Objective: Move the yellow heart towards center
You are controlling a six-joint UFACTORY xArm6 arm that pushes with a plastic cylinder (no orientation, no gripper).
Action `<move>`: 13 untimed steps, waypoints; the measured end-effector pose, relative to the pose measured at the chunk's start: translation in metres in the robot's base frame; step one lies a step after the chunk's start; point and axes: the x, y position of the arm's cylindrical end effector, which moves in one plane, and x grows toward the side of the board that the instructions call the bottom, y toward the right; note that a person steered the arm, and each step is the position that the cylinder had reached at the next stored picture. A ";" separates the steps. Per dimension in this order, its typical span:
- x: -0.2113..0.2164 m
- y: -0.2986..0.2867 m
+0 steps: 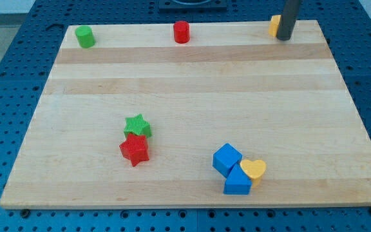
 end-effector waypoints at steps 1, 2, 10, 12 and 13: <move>0.026 -0.008; 0.039 -0.026; 0.370 -0.024; 0.367 -0.093; 0.337 -0.100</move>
